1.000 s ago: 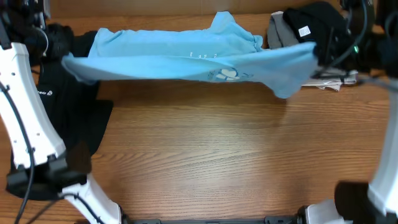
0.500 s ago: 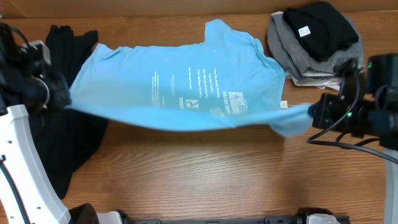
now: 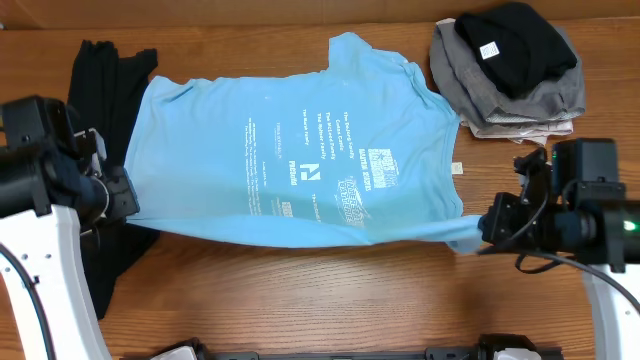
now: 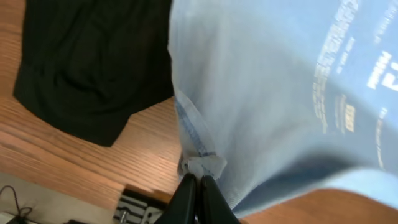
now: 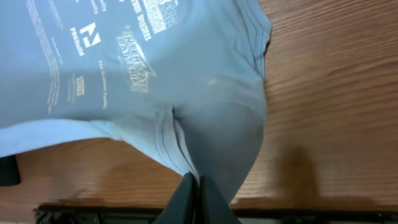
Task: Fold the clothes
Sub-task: 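Lay the T-shirt flat on the table and release both grippers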
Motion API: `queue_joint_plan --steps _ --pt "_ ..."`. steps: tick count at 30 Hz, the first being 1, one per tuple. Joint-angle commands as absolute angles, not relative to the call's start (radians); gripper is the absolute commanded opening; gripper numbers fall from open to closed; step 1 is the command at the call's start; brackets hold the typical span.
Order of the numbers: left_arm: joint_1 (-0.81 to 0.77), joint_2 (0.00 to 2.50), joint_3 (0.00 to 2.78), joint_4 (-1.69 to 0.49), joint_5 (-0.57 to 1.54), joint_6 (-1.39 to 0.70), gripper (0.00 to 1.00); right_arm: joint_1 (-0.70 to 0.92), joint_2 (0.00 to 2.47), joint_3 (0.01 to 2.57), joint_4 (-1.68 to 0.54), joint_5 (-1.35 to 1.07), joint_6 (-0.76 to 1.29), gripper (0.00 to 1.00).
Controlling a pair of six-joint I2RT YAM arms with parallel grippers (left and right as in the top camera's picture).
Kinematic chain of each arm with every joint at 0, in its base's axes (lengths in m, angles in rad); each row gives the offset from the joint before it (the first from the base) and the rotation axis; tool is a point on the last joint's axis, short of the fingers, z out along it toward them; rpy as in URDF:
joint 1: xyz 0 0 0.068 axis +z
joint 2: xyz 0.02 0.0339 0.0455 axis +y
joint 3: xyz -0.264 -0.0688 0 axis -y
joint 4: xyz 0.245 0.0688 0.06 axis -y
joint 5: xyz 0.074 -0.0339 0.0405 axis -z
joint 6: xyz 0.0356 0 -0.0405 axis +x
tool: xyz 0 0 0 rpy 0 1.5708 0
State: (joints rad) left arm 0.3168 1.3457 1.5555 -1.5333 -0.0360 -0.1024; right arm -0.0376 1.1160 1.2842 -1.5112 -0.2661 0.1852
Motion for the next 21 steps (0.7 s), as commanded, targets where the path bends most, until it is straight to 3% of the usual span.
queue_joint_plan --steps 1,12,21 --pt "0.321 1.340 1.479 -1.469 -0.105 -0.174 0.04 -0.033 1.134 1.263 -1.451 -0.271 0.199 0.04" --pt "0.321 1.386 1.236 -0.983 -0.167 -0.219 0.04 -0.033 1.342 1.263 -1.180 -0.272 0.159 0.04" --pt "0.321 1.546 1.211 -0.817 -0.165 -0.252 0.04 -0.021 1.496 1.263 -0.937 -0.290 0.122 0.04"
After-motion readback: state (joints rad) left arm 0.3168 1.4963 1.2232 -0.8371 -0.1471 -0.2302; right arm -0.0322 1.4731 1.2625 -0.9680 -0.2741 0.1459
